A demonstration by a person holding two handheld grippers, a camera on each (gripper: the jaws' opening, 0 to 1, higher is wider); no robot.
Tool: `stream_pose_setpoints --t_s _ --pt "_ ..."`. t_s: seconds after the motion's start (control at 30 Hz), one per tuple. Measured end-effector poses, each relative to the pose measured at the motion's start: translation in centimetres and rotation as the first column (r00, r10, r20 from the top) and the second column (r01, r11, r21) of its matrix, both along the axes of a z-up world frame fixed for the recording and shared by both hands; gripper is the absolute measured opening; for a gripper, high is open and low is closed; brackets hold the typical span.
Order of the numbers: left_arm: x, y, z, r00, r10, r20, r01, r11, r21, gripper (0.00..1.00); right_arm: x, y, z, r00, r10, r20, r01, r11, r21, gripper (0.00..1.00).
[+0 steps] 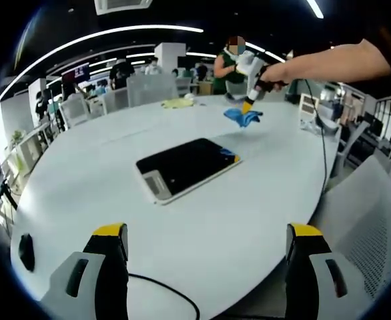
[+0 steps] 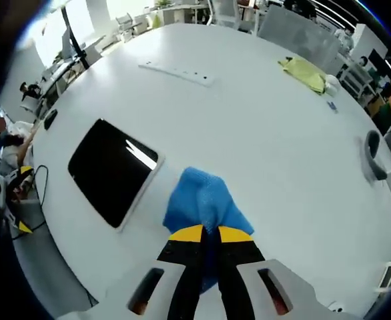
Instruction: Wipe the mirror surface with the cleaning cloth until all visible marks leave the cleaned area.
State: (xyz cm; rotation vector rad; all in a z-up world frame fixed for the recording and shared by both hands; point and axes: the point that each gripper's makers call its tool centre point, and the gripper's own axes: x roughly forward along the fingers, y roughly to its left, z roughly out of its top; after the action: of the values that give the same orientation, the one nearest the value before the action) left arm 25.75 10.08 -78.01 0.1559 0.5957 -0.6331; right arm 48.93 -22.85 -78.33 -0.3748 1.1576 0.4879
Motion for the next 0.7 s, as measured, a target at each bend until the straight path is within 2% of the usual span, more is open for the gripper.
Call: stream_pose_setpoints --t_s 0.07,0.1,0.13,0.17,0.23,0.27,0.3,0.37,0.5,0.6,0.7 --pt "0.0 0.0 0.0 1.0 0.001 0.002 -0.001 1.0 0.0 0.99 -0.2 0.3 -0.1 1.0 0.031 0.005 -0.031 1.0 0.002 0.04" --pt "0.0 0.0 0.0 1.0 0.001 0.002 -0.001 1.0 0.0 0.99 -0.3 0.6 -0.2 0.995 0.101 0.021 -0.101 0.995 -0.008 0.08" --pt "0.0 0.0 0.0 1.0 0.002 0.002 -0.002 1.0 0.0 0.99 -0.5 0.7 -0.3 0.992 0.124 0.023 -0.123 0.992 -0.014 0.16" --pt "0.0 0.0 0.0 1.0 0.002 0.004 -0.002 1.0 -0.001 0.99 -0.1 0.7 -0.3 0.987 0.15 0.056 -0.148 0.988 -0.033 0.26" --pt "0.0 0.0 0.0 1.0 0.002 0.003 -0.002 1.0 -0.001 0.99 1.2 1.1 -0.1 0.972 0.187 0.143 -0.185 0.982 -0.028 0.57" --pt "0.0 0.0 0.1 1.0 0.001 0.004 -0.001 1.0 -0.001 0.99 0.7 1.2 0.0 0.973 0.175 0.147 -0.174 0.985 -0.02 0.68" --pt "0.0 0.0 0.1 1.0 0.001 0.004 -0.001 1.0 -0.001 0.99 0.7 1.2 0.1 0.975 0.163 0.151 -0.163 0.987 -0.014 0.74" --pt "0.0 0.0 0.1 1.0 0.001 0.004 -0.001 1.0 -0.001 0.99 1.3 1.3 0.3 0.972 0.156 0.178 -0.157 0.988 -0.009 0.79" --pt "0.0 0.0 0.0 1.0 0.001 0.003 -0.001 1.0 -0.002 0.99 1.7 1.6 0.7 0.964 0.157 0.216 -0.16 0.987 -0.002 0.95" --pt "0.0 0.0 0.0 1.0 0.0 0.002 0.0 1.0 -0.001 0.99 1.9 1.7 0.7 0.962 0.153 0.227 -0.16 0.987 0.01 0.99" --pt "0.0 0.0 0.0 1.0 -0.001 0.001 0.001 1.0 -0.002 0.99 2.0 1.7 0.9 0.961 0.134 0.242 -0.143 0.99 0.018 1.0"
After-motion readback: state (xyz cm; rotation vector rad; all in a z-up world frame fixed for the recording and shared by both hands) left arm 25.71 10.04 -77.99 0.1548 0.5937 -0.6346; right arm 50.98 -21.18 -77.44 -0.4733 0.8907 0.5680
